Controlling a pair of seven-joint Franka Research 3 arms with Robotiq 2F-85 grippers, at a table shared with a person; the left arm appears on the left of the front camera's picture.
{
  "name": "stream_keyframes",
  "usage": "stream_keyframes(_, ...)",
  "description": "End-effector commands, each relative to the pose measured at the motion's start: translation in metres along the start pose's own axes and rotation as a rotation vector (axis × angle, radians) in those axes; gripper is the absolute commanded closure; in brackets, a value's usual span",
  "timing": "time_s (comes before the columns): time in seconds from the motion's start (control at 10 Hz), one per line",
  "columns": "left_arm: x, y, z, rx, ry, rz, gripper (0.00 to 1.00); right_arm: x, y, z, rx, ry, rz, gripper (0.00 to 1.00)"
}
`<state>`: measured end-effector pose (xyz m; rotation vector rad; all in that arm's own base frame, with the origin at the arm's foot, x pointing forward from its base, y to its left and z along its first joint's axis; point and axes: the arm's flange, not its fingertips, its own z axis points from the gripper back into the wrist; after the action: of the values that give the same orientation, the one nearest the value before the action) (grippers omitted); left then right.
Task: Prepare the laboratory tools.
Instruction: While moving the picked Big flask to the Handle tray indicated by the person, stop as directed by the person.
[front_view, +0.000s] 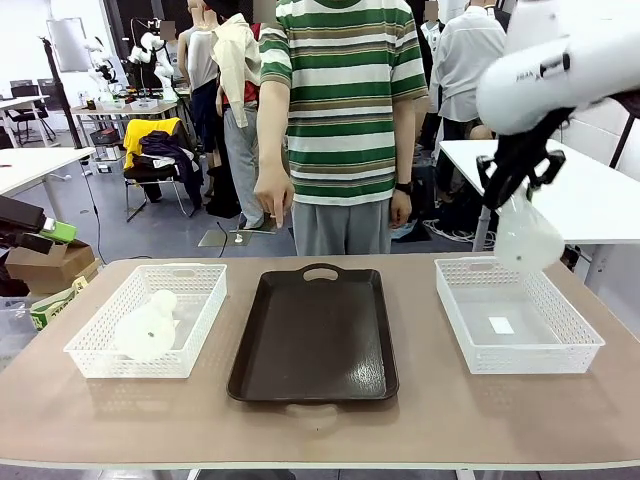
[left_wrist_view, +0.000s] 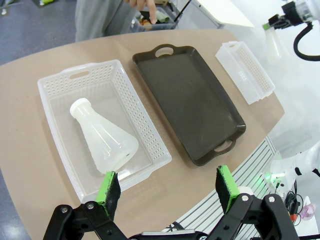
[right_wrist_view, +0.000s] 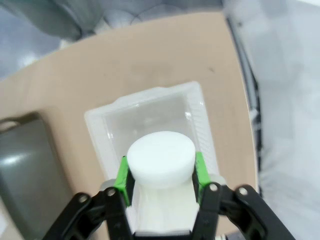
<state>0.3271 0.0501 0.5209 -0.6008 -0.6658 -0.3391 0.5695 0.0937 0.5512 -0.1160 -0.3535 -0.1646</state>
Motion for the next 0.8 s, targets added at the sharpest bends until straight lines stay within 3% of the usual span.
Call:
stream_keyframes(0.0, -0.001, 0.004, 0.001, -0.016, -0.005, -0.015, 0.0, 0.002, 0.045, 0.032, 0.024, -0.051, 0.146, 1.0)
stream_keyframes(0.3, -0.001, 0.004, 0.001, -0.016, -0.005, -0.015, 0.0, -0.007, 0.146, 0.066, 0.057, -0.059, 0.371, 1.0)
stream_keyframes(0.7, -0.001, 0.004, 0.001, -0.016, -0.005, -0.015, 0.0, -0.042, 0.255, 0.054, 0.158, -0.023, 0.499, 1.0)
